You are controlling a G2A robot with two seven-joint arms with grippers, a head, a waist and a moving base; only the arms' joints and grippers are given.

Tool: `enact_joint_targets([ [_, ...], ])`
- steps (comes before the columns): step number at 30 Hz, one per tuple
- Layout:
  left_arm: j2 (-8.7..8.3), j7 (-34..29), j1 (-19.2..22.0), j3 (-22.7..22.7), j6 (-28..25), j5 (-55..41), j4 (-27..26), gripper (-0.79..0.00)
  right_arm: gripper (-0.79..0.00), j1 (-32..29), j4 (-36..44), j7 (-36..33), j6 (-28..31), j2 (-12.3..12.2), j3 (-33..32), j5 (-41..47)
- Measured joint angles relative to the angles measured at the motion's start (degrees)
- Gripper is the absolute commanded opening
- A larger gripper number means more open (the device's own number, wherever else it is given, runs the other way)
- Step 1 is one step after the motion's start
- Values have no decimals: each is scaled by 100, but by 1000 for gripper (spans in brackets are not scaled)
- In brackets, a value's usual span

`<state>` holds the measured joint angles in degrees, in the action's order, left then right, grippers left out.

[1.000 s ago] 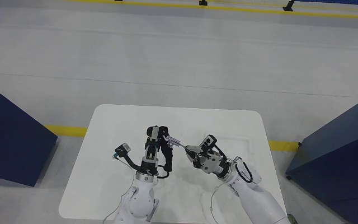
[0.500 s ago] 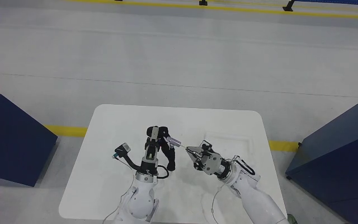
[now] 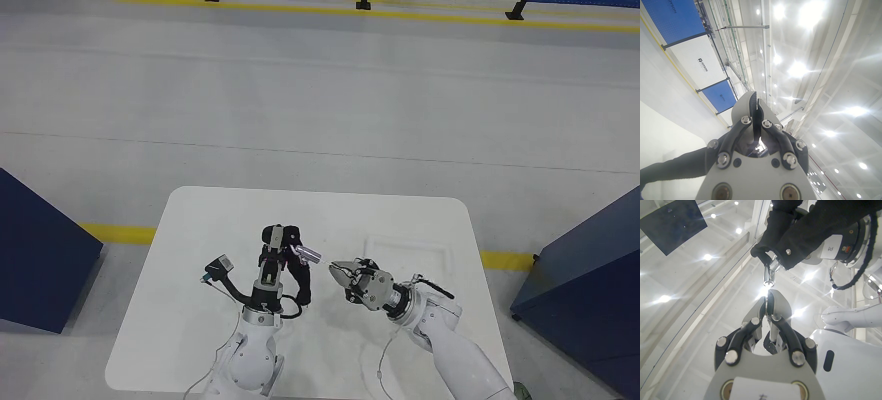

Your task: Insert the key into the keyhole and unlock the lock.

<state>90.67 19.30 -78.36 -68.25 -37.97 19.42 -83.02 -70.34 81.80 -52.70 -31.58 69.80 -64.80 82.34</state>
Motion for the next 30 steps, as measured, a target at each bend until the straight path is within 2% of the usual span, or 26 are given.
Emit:
enact_joint_targets([
  [30, 2, 7, -2, -4, -11, 5, -9, -785, -785, 46, -154, 705, -1253, 96, 61, 1339],
])
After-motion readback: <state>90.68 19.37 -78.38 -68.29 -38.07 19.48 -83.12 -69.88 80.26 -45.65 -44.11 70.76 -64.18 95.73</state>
